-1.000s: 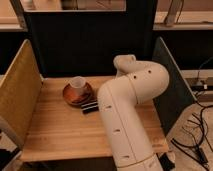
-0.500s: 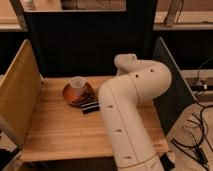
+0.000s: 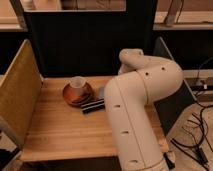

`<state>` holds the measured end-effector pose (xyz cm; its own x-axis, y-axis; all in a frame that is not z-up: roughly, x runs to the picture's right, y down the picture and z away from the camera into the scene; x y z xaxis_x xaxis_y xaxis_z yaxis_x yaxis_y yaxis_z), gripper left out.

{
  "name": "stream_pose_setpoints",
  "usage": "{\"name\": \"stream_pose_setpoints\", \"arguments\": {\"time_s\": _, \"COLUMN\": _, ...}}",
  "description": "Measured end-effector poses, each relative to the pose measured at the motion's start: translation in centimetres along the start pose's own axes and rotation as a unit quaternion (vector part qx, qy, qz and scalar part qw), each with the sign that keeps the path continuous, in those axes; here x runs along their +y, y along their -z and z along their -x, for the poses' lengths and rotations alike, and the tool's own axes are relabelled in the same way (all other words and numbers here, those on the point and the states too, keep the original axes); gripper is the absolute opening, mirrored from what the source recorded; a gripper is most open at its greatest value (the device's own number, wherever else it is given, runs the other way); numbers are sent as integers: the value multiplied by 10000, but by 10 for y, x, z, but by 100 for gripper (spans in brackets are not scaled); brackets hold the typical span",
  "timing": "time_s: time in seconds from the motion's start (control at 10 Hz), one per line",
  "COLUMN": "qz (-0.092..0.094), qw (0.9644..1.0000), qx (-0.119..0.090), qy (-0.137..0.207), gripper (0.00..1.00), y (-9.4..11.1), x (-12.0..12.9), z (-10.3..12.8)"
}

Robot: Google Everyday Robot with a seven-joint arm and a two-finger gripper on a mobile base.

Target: Stand the bottle upright

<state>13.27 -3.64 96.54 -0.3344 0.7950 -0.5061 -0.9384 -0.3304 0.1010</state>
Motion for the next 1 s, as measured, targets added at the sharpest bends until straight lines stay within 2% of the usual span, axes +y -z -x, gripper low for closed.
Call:
{"name": "stream_pose_setpoints", "arguments": {"time_s": 0.2, "qz": 99, "qw": 9997, "qx": -213, "qy": -19, "gripper": 0, "y": 18, "x": -4, "z": 9}}
{"name": "stream_pose_setpoints", "arguments": {"time_s": 0.5, "qz": 167, "qw": 9969, "qx": -768, "qy": 41, "gripper": 0, "y": 55, "x": -10, "z": 31}}
{"name": "stream_pose_setpoints", "arguments": {"time_s": 0.7, "qz": 250, "qw": 9908, "qx": -1314, "qy": 182, "gripper": 0, "y": 82, "x": -9, "z": 48}}
{"name": "stream_pose_setpoints", "arguments": {"time_s": 0.8, "qz": 360, "qw": 9862, "qx": -1591, "qy": 296, "gripper": 0, "y": 94, "x": -3, "z": 53}}
{"name": "stream_pose_setpoints", "arguments": {"time_s": 0.9, "qz": 489, "qw": 9794, "qx": -1904, "qy": 471, "gripper": 0, "y": 105, "x": 6, "z": 54}}
{"name": "stream_pose_setpoints", "arguments": {"time_s": 1.0, "qz": 561, "qw": 9749, "qx": -2071, "qy": 596, "gripper": 0, "y": 109, "x": 12, "z": 52}}
